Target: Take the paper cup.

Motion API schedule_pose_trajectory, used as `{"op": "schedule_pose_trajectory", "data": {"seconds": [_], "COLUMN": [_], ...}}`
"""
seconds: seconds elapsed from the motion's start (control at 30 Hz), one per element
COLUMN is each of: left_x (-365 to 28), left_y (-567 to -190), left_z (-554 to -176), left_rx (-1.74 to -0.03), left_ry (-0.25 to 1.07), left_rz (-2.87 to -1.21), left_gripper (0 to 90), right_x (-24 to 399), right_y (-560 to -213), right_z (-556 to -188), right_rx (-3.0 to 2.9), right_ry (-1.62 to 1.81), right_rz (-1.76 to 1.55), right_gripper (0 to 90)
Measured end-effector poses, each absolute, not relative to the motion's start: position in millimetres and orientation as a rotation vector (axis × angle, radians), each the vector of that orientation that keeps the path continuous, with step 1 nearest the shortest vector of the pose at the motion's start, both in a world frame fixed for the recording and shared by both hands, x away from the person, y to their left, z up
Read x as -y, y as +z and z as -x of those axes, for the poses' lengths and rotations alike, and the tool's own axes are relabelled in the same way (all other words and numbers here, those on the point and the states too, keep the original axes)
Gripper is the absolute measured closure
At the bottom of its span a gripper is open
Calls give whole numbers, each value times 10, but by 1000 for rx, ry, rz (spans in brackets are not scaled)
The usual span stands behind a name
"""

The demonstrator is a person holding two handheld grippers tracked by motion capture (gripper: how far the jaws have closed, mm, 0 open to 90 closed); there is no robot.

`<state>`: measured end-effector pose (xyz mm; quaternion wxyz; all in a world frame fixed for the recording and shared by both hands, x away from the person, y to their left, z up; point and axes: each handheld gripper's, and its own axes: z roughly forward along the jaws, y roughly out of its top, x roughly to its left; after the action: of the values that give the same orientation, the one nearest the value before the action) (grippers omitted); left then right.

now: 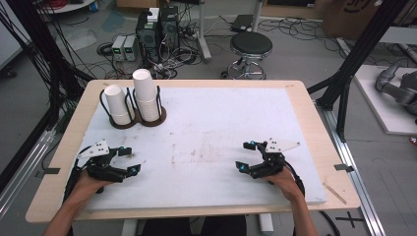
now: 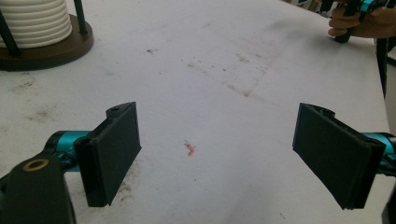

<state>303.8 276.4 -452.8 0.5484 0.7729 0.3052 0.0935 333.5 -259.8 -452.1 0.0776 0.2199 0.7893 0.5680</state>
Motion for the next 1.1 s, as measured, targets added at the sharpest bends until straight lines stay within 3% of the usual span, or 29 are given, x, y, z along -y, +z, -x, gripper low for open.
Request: {"op": "schedule_pose_trajectory", "data": {"seconds": [0.63, 1.1], "left_x": [-2778, -2813], "left_y": [-4499, -3856], "left_z": [-3050, -3008], "left_rx": [-782, -770], "left_ry": [224, 319], "left_rz": [-1836, -1818], "left_gripper": [149, 149], "right_x": [2602, 2601], "right_y": [-4521, -4522], "right_z": [-3342, -3342], "right_rx": [-2369, -2367], "right_ry": [1710, 1703], "right_rz": [-679, -677], "right_gripper": [154, 154]}}
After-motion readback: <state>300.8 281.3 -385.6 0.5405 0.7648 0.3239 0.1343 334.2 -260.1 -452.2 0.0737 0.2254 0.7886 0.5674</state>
